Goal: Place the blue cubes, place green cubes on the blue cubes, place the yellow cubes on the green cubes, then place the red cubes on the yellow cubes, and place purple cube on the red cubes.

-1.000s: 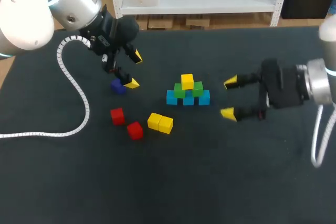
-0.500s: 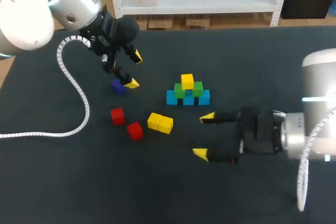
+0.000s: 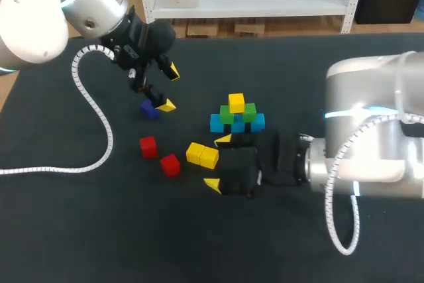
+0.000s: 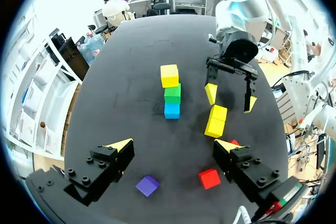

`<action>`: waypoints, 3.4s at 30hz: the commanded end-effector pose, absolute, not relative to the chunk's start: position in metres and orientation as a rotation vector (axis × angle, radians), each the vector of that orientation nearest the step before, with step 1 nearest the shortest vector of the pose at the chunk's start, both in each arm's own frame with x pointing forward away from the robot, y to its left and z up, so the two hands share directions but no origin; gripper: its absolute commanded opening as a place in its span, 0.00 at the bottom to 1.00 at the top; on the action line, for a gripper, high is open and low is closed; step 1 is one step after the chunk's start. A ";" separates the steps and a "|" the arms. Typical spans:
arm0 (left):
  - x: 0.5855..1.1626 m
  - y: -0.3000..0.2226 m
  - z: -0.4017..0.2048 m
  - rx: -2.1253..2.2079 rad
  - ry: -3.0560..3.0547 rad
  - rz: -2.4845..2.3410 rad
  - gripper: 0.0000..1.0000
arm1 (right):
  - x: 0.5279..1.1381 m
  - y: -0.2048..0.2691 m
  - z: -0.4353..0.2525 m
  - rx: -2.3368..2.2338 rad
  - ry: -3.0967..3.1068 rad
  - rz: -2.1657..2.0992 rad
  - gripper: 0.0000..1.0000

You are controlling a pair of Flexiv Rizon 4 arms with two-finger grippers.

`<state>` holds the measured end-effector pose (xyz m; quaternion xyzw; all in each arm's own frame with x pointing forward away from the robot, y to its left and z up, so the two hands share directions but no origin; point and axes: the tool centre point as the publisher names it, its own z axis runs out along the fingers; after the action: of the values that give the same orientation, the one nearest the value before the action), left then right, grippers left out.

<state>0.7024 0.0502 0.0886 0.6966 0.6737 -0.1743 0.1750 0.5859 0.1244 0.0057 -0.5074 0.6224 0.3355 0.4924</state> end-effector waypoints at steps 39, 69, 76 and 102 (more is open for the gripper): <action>0.704 0.051 0.088 1.976 1.905 -0.497 1.00 | 0.603 0.125 -0.002 -1.117 1.556 0.745 0.52; 0.704 0.051 0.088 1.976 1.905 -0.497 1.00 | 0.590 0.078 0.024 -1.180 1.544 0.770 0.00; 0.704 0.051 0.088 1.976 1.905 -0.497 1.00 | 0.585 0.045 0.035 -1.260 1.542 0.809 0.00; 0.704 0.051 0.088 1.976 1.905 -0.497 1.00 | 0.628 -0.027 0.073 -1.527 1.328 0.852 0.00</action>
<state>0.7024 0.0501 0.0886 0.6965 0.6737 -0.1743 0.1750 0.6111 -0.0292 0.0766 -0.6091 0.5500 0.3271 0.4684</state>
